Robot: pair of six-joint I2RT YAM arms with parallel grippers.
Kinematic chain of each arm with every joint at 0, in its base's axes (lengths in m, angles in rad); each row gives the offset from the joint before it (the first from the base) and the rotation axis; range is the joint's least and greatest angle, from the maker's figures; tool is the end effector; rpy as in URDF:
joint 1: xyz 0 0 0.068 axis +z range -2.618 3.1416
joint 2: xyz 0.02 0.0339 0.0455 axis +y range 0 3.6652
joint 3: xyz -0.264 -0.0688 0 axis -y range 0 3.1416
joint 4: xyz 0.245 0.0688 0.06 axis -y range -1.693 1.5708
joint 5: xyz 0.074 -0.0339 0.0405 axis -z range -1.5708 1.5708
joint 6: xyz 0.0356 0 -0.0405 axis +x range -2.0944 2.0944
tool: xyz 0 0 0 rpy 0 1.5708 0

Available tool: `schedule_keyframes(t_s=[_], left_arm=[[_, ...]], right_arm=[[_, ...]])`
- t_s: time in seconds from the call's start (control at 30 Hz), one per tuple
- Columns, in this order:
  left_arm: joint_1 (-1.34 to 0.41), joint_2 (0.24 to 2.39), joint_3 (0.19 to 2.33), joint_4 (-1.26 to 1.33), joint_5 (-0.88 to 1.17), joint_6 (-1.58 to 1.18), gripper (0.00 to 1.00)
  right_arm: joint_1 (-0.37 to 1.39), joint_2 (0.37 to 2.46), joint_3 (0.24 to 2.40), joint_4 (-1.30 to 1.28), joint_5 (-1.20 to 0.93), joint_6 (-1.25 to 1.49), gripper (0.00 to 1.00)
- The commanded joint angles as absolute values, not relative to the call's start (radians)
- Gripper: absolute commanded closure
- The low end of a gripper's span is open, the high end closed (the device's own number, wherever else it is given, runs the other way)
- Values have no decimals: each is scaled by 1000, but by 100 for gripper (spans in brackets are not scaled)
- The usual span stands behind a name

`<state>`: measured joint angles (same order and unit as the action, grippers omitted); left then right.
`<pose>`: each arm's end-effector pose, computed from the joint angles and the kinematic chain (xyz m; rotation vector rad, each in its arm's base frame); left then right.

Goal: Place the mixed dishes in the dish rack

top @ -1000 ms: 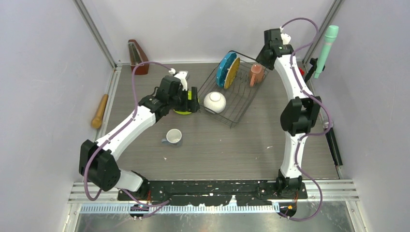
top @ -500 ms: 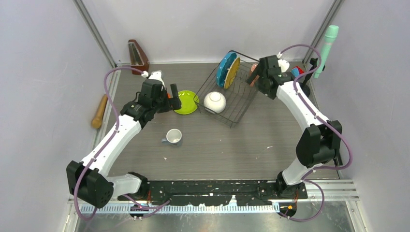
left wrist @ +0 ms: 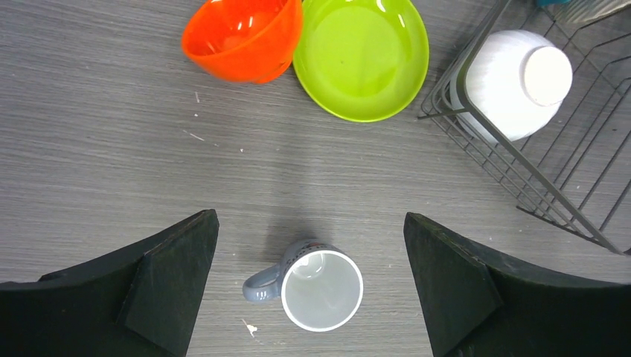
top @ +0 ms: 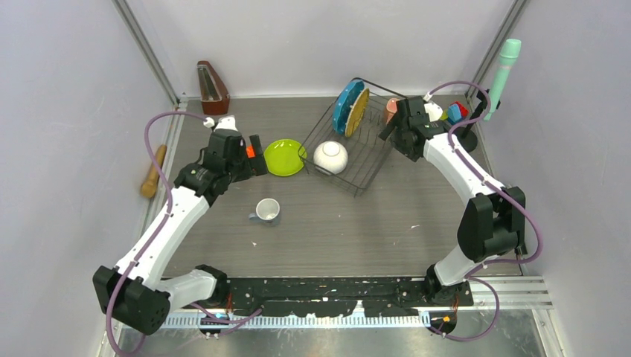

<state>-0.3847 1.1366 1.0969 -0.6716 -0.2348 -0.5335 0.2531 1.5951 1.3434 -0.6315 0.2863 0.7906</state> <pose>0.2241 -0.0818 0.3323 -0.2904 2.2495 -0.2205 0.3387 0.0772 0.2909 0.7588 2.2873 0.1288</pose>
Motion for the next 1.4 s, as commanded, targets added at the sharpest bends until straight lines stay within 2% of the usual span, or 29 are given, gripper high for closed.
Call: schedule_keyframes(t_s=[0.0, 0.17, 0.2, 0.23, 0.27, 0.33, 0.5, 0.6, 0.77, 1.1, 1.17, 1.2, 1.23, 1.27, 1.33, 1.37], left_arm=[[-380, 1101, 1088, -678, -246, -549, 0], [-380, 1106, 1086, -685, -247, -549, 0], [-380, 1109, 1085, -686, -245, -548, 0], [-380, 1112, 1084, -686, -246, -549, 0], [-380, 1116, 1083, -686, -246, -550, 0], [-379, 1126, 1081, -681, -245, -550, 0], [-376, 1163, 1087, -662, -244, -550, 0], [-375, 1181, 1098, -644, -243, -550, 0], [-374, 1236, 1109, -600, -235, -539, 0], [-368, 1398, 1160, -494, -238, -543, 0], [-348, 1420, 1175, -485, -251, -543, 0], [-330, 1431, 1182, -483, -252, -549, 0], [-313, 1441, 1189, -479, -249, -550, 1], [-298, 1451, 1196, -474, -255, -540, 1], [-285, 1468, 1208, -458, -296, -493, 0], [-283, 1484, 1214, -448, -315, -454, 0]], right_arm=[[253, 1590, 1351, -592, 315, 819, 21], [253, 1632, 1334, -604, 285, 859, 38], [253, 1635, 1321, -602, 282, 869, 47], [253, 1634, 1307, -599, 275, 873, 52], [253, 1630, 1300, -596, 268, 879, 62], [253, 1618, 1280, -590, 254, 886, 71], [259, 1593, 1226, -585, 232, 902, 73], [262, 1570, 1202, -588, 213, 921, 92], [280, 1487, 1135, -600, 212, 1008, 99], [341, 1291, 1012, -608, 275, 1172, 99], [342, 1246, 984, -592, 295, 1173, 85], [342, 1225, 975, -587, 304, 1164, 69], [342, 1219, 974, -588, 308, 1158, 61], [342, 1212, 978, -593, 312, 1139, 48], [342, 1211, 994, -615, 316, 1110, 34], [342, 1211, 1007, -631, 317, 1099, 31]])
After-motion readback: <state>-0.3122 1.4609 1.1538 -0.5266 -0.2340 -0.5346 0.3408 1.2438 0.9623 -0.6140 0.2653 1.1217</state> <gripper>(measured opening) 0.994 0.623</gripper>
